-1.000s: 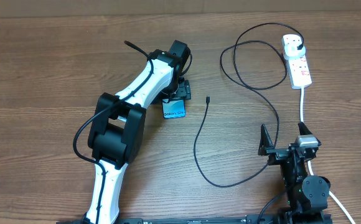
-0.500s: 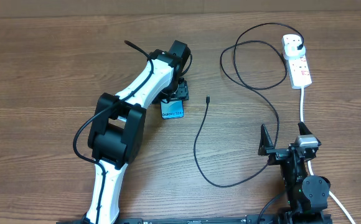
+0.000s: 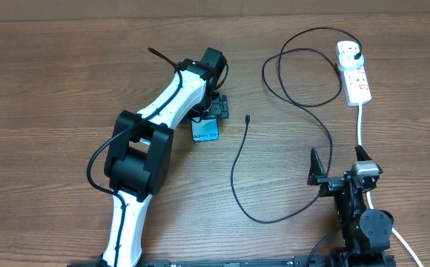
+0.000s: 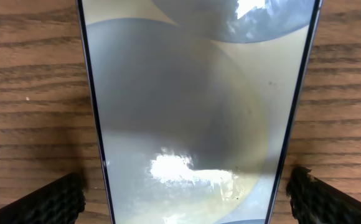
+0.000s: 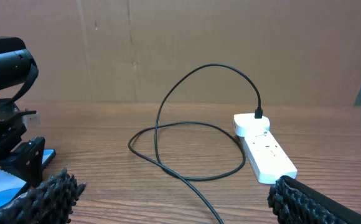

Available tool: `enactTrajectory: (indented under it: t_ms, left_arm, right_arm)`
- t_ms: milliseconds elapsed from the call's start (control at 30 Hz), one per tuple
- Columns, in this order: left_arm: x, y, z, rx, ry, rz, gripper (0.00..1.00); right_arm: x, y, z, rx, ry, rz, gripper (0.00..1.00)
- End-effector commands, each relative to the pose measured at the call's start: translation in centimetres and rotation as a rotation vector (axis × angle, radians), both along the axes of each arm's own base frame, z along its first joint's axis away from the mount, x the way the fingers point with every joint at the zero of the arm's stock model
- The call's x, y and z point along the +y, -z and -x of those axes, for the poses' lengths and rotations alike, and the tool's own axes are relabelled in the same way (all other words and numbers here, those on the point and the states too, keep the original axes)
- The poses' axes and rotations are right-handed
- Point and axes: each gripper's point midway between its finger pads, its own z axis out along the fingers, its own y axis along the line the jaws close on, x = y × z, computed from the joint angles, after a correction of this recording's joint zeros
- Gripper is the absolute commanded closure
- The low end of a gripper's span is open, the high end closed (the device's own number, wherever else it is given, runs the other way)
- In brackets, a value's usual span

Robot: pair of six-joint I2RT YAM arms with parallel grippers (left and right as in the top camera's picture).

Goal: Plug charger to phone and switch on socket
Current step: 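Lower the left gripper and close it on the phone's sides, then lift the phone with the left gripper and tilt it upright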

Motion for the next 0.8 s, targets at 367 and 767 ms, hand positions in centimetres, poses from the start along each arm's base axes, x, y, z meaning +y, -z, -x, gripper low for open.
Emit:
enactTrajectory:
  t_ms: [367, 767]
  left_arm:
    - [1.1, 1.6, 0.7, 0.021, 0.010, -0.045, 0.00]
    - [1.4, 1.9, 0.7, 0.024, 0.005, -0.046, 0.15]
  right_arm:
    - [0.1, 0.1, 0.0, -0.007, -0.006, -0.004, 0.00]
    - [0.1, 0.1, 0.0, -0.007, -0.006, -0.004, 0.00]
